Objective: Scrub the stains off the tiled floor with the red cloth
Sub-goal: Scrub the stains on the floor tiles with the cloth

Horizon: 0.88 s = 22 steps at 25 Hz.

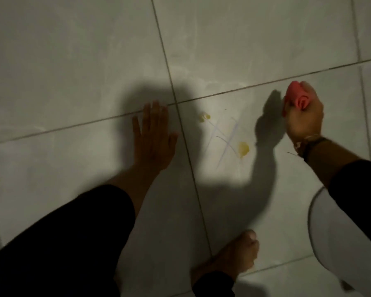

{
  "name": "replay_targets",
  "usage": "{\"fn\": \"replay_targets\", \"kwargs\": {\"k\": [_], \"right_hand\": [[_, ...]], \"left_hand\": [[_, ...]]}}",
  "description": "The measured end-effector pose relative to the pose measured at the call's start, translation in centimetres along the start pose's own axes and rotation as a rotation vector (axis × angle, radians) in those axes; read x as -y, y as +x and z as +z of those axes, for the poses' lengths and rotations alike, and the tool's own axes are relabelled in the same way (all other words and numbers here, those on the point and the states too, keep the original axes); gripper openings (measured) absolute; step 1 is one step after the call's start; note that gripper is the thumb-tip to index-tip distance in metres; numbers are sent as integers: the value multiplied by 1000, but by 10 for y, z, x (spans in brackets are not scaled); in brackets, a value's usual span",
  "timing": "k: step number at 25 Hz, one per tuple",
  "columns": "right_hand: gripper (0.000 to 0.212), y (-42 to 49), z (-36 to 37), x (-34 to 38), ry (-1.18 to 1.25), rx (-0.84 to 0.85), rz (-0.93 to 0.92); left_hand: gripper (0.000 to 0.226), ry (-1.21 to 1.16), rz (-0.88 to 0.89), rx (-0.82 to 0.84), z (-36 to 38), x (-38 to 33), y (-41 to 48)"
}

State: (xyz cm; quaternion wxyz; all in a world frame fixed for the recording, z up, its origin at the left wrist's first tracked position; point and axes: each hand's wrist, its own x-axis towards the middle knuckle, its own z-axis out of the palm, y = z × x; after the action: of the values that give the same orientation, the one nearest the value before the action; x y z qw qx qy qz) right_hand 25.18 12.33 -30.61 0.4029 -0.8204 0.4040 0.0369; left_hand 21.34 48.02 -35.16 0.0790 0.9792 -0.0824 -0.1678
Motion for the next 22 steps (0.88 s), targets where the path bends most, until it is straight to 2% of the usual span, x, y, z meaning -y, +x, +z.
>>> {"fn": "replay_targets", "kwargs": {"k": [2,4,7,10,13,15,17,19,22], "right_hand": [[66,13,30,-14,-303,-46,-130],[76,7,65,-31,-525,20,-296],[84,-3,101,-47,-594,16,-367],[84,-4,131,-25,-582,-47,-428],[81,-17,170,0,-671,-59,-592],[78,-56,185,-12,-744,15,-793],[78,-111,174,-56,-832,214,-972],[82,-156,141,-100,-934,342,-999],[84,-125,115,-100,-937,313,-845]], "left_hand": [[75,21,85,-36,31,7,14],[75,29,121,-75,55,12,18],[76,11,147,-193,70,16,23],[79,11,144,-232,74,16,21],[80,26,150,-228,76,16,22],[79,20,139,-230,75,17,22],[78,3,130,-232,72,16,22],[78,-28,130,-238,70,16,22],[75,-47,134,-246,69,17,19]]}}
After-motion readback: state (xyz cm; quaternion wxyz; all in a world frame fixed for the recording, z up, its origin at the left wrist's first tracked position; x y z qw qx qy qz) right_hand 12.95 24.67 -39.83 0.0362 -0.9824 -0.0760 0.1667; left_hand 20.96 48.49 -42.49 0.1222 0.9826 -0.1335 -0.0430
